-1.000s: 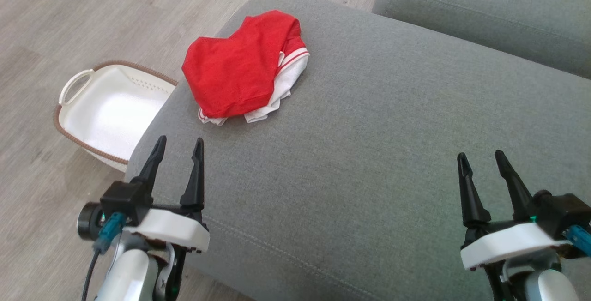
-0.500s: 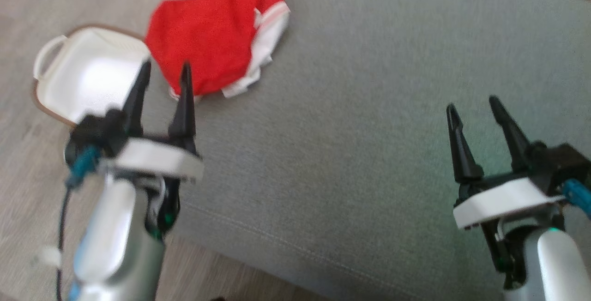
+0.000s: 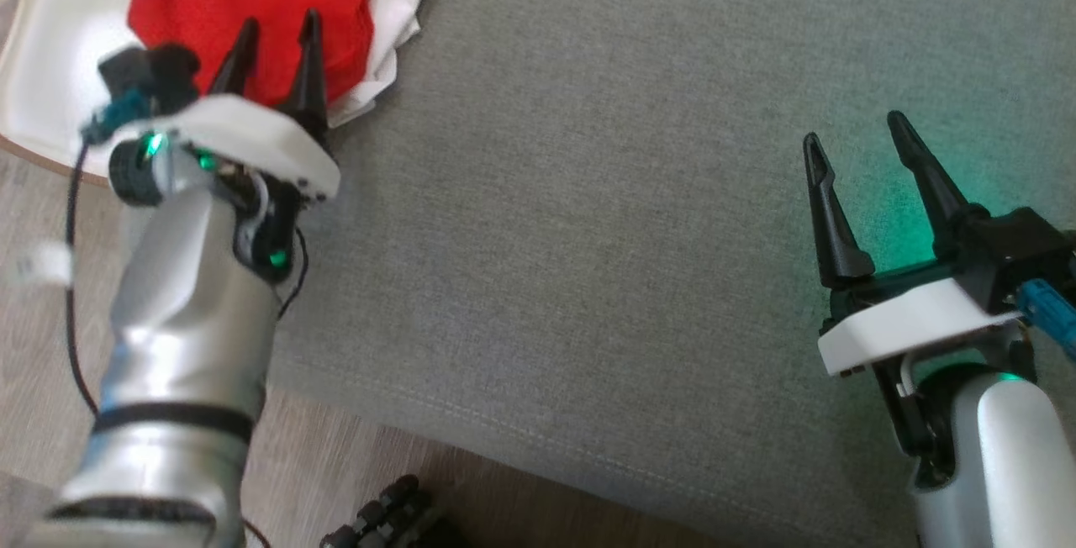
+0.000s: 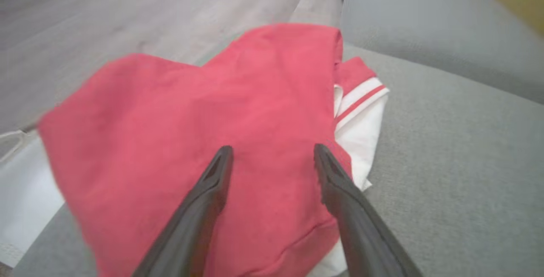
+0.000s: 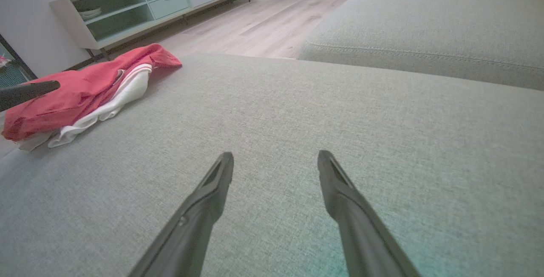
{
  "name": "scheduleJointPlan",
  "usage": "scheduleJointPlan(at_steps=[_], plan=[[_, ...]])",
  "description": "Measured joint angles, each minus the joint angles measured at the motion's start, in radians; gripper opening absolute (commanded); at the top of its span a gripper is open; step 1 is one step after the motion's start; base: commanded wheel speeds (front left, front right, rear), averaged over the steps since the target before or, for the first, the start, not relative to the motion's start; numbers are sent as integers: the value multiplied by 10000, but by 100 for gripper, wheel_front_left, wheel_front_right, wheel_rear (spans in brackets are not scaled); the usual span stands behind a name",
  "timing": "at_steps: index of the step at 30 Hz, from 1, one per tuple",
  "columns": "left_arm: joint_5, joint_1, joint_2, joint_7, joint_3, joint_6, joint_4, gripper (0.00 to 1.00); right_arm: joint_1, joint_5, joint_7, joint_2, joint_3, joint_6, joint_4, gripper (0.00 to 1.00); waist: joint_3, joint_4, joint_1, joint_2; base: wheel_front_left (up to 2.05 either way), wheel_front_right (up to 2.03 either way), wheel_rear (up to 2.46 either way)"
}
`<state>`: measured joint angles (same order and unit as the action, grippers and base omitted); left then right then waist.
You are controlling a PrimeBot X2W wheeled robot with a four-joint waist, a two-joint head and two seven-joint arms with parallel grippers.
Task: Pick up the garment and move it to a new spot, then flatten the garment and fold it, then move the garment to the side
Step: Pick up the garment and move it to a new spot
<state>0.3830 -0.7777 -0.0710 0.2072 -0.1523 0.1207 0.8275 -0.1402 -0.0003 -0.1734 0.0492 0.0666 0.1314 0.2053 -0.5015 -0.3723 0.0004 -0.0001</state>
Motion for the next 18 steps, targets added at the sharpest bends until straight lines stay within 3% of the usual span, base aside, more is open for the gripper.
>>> scheduleJointPlan(at_steps=[6,11,12,13,14,18], plan=[[688,-1370,-56,-1544,-458,40,2067,100,-49,-12,-29,10,2,0,2,100,-202,25,-3,0,0,0,0],[1432,-1918,-144,-2863,-1430,38,2472,100,-166,-12,-29,13,38,0,-6,100,-185,21,-3,0,0,0,0],[1559,-1939,-188,-2932,-1603,38,2475,89,-166,-12,-27,13,40,0,-13,100,-156,30,-3,0,0,0,0],[1680,-1925,-238,-2861,-1708,38,2477,32,-167,-10,-23,13,40,0,-17,100,-123,48,-4,0,0,0,0],[1760,-1892,-282,-2708,-1841,38,2508,0,-165,-6,-6,13,23,0,-25,100,-74,65,-3,0,0,0,0],[1822,-1634,-474,-1476,-2040,102,2746,0,-165,132,167,13,-54,0,-150,100,208,142,-4,0,0,0,0]])
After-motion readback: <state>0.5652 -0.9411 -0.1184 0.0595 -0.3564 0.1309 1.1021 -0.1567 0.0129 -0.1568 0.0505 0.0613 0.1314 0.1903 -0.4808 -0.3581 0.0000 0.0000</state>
